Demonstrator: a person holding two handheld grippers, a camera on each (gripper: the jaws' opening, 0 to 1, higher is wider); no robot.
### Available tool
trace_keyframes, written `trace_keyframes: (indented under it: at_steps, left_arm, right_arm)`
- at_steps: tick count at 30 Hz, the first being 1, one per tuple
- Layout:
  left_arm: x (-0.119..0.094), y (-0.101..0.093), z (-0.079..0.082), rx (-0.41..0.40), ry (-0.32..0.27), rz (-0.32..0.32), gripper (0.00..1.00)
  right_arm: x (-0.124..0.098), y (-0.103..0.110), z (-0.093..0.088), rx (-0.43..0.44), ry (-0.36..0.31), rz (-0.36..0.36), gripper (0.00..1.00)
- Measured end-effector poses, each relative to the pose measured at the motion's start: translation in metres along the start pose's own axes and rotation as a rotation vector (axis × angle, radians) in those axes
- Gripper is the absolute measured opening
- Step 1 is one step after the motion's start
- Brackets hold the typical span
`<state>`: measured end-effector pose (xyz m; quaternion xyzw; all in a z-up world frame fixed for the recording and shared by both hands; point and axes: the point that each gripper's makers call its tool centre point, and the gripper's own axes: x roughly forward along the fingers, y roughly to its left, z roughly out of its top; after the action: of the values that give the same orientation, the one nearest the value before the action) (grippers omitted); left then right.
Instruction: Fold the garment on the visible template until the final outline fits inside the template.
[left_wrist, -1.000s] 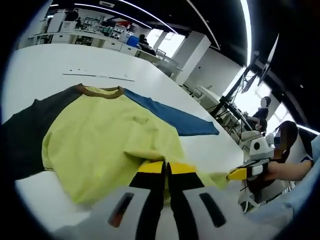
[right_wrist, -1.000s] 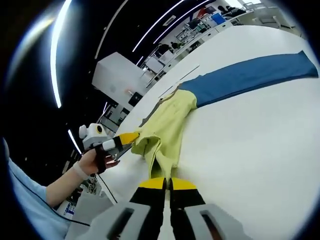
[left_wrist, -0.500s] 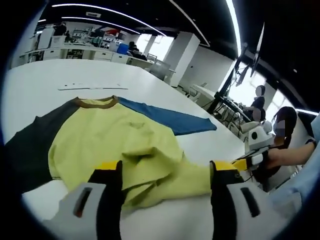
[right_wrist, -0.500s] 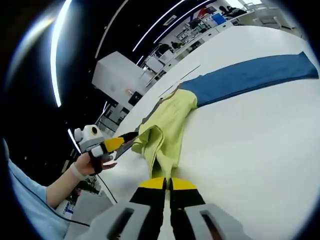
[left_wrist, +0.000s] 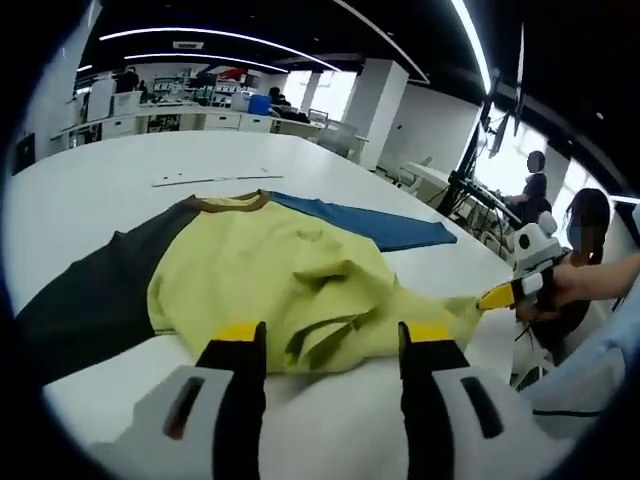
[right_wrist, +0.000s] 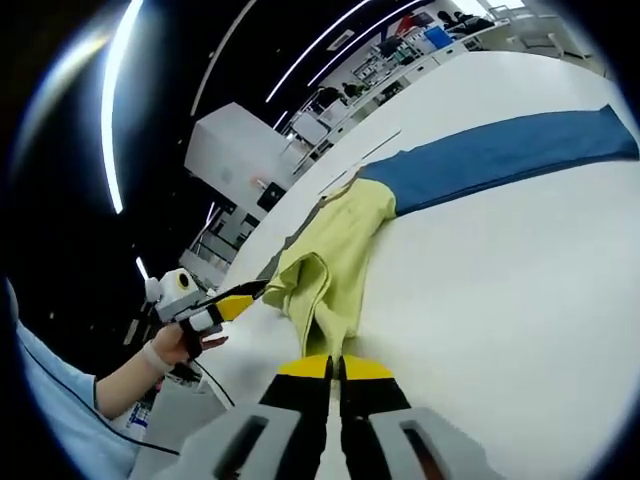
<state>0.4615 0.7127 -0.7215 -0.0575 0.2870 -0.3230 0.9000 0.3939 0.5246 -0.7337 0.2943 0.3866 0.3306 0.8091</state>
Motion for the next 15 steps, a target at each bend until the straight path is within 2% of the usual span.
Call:
trace_keyframes:
  at_steps: [4, 7, 12, 15]
  left_arm:
    - [-0.004, 0.010, -0.006, -0.014, -0.009, 0.044, 0.40]
    - [-0.006, 0.013, -0.007, -0.038, -0.025, 0.049, 0.34]
    - [-0.006, 0.019, -0.017, -0.040, -0.007, 0.067, 0.29]
    - [-0.006, 0.019, -0.018, -0.042, -0.013, 0.072, 0.20]
  right_arm:
    - [0.000, 0.000, 0.000, -0.001, 0.001, 0.000, 0.00]
    - [0.000, 0.000, 0.000, 0.002, 0.001, 0.001, 0.00]
    - [0.000, 0.000, 0.000, 0.002, -0.001, 0.000, 0.00]
    - [0.000, 0.000, -0.001, 0.004, -0.002, -0.001, 0.00]
